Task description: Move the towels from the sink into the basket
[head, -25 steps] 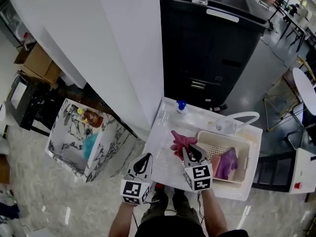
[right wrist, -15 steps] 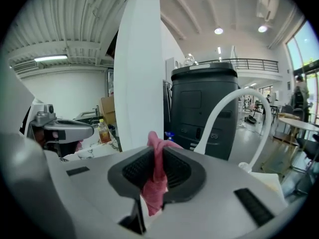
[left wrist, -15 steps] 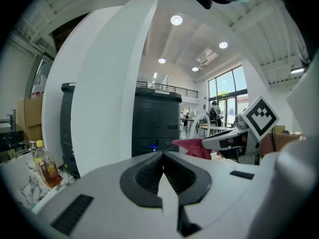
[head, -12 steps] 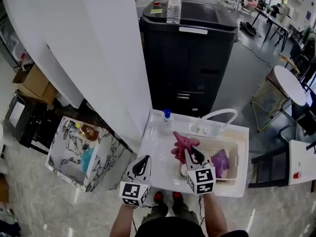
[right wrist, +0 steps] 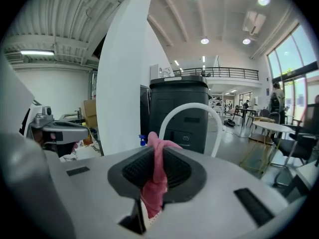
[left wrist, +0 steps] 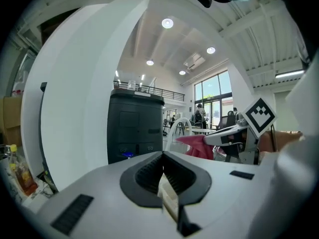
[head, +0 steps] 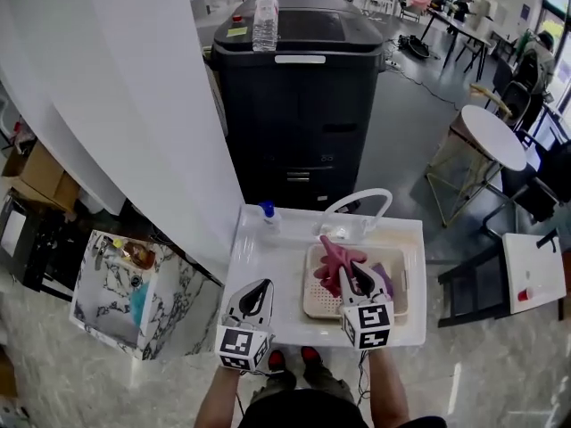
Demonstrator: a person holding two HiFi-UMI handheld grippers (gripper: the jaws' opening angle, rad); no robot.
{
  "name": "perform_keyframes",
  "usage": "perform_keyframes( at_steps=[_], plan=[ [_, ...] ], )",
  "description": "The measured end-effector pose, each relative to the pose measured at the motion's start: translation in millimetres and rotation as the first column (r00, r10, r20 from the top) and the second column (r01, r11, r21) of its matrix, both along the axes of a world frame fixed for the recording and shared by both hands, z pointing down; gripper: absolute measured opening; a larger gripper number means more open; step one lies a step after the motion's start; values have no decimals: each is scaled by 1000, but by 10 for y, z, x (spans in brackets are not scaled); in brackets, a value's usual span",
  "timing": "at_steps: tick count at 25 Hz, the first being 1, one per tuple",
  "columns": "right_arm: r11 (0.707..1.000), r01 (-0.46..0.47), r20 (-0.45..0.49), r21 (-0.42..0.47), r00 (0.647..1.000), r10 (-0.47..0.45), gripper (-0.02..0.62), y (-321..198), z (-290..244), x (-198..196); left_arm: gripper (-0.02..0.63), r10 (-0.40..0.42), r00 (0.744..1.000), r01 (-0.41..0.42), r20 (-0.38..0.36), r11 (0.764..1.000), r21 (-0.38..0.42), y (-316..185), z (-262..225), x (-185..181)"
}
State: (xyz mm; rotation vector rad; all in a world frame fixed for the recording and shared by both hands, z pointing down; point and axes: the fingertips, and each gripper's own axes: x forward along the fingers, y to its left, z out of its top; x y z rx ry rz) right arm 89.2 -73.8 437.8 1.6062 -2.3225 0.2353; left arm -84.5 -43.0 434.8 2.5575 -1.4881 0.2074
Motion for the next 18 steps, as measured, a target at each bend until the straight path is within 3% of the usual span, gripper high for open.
perform_keyframes(
  at_steps=[10,18],
  plan=[
    [995,-101,-6,-22,995,101,71,97,106,548,8,104,995,-104,-2,994,-17,-89,66,545],
    [991,-121,-2,-63,993,121,71,154,312,771,8,136,991,-135,9,989,-52,-84,215,795]
  ],
)
